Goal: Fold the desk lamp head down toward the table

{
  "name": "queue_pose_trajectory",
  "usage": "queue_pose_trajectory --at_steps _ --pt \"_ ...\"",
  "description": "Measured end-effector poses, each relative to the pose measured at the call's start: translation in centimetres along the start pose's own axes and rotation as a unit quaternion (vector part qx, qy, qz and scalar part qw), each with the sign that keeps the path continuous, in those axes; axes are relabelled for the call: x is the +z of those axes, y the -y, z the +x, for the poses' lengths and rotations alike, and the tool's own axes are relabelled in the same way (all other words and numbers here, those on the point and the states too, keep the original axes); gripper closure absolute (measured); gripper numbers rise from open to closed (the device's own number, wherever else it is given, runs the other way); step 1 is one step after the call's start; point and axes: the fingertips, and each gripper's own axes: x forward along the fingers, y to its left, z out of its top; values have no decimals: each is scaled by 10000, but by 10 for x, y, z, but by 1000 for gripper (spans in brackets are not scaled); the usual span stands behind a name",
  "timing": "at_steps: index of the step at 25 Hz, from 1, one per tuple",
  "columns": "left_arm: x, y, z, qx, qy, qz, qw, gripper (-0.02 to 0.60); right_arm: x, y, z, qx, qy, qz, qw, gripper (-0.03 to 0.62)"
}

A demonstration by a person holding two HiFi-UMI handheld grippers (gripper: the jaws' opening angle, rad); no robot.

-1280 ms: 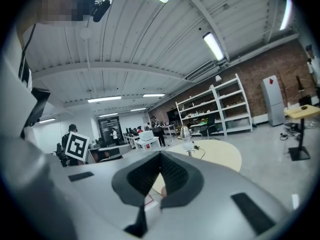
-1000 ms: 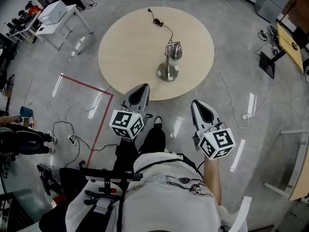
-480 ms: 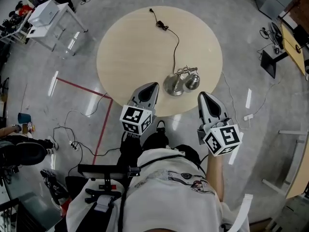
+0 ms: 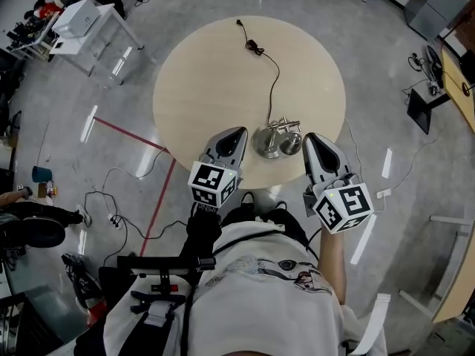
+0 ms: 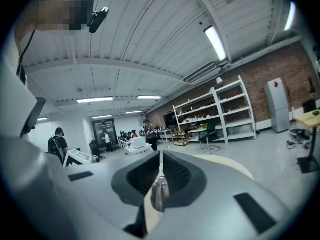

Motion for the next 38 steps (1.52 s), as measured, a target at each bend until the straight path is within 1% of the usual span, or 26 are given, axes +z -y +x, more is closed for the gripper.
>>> queue_pose_trajectory --at_steps 9,13,18,23,28,32,35,38 --pt "3 11 14 270 -84 42 9996 581 0 15 14 508 -175 115 9985 589" --pt "-2 12 15 274 -140 53 9995 581 -10 7 21 787 -375 43 9962 534" --pt "-22 7 16 315 -357 45 9989 581 -16 -1 25 885 -579 -109 9943 485" --pt "-38 2 18 329 -485 -103 9982 581 -30 -5 30 856 -1065 -312 9901 374" --pt "-41 -2 20 358 -530 -115 9979 581 -44 -9 37 696 -1389 -457 9868 367" --pt "-43 -2 17 350 -556 -98 9978 581 -55 -9 41 458 -1576 -716 9838 368" --pt "-42 -2 19 327 -567 -76 9978 581 -60 -4 42 278 -1623 -935 9819 368" --pt "-44 0 21 295 -585 -55 9978 581 -63 -2 40 275 -1584 -971 9822 370"
